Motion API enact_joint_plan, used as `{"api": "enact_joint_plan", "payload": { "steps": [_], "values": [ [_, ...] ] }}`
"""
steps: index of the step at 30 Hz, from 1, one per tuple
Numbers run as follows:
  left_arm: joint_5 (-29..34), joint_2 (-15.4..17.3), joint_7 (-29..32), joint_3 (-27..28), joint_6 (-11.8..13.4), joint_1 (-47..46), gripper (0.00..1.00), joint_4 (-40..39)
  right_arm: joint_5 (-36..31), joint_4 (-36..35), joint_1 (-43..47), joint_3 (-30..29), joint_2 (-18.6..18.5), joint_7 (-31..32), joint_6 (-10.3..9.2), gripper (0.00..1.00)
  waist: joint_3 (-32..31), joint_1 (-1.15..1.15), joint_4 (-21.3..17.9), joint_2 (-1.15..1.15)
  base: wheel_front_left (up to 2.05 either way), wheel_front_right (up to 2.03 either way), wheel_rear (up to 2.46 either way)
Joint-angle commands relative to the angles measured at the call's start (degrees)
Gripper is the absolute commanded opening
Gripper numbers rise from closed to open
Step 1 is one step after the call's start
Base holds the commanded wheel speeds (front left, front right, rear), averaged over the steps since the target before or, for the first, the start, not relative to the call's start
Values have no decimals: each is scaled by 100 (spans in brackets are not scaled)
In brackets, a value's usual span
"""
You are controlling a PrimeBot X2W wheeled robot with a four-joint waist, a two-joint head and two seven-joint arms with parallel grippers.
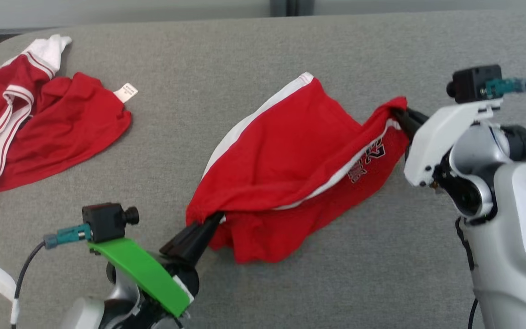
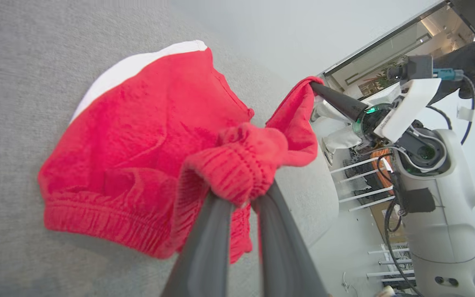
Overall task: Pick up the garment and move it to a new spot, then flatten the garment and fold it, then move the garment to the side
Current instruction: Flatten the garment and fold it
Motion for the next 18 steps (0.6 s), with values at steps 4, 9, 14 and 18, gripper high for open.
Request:
{"api": "enact_joint_plan", "payload": {
  "steps": [4,9,14,18],
  "values": [
    [-95,-197,-91,63,-38,-656,0,531,-157,749,-961,64,28,202,-6,0,925,0,858,0,0,0,0],
    [-144,-402,-220,17,-44,-1158,0,1097,-353,1566,-1693,89,76,192,-6,0,1076,0,1057,0,0,0,0],
    [-186,-566,-403,8,-47,-1448,0,1545,-512,2139,-2081,94,111,74,-6,0,1107,0,1141,0,0,0,0],
    [-242,-602,-528,-65,-49,-1547,0,1743,-632,2471,-2269,57,127,-51,-6,0,1132,0,1165,0,0,0,0]
  ]
}}
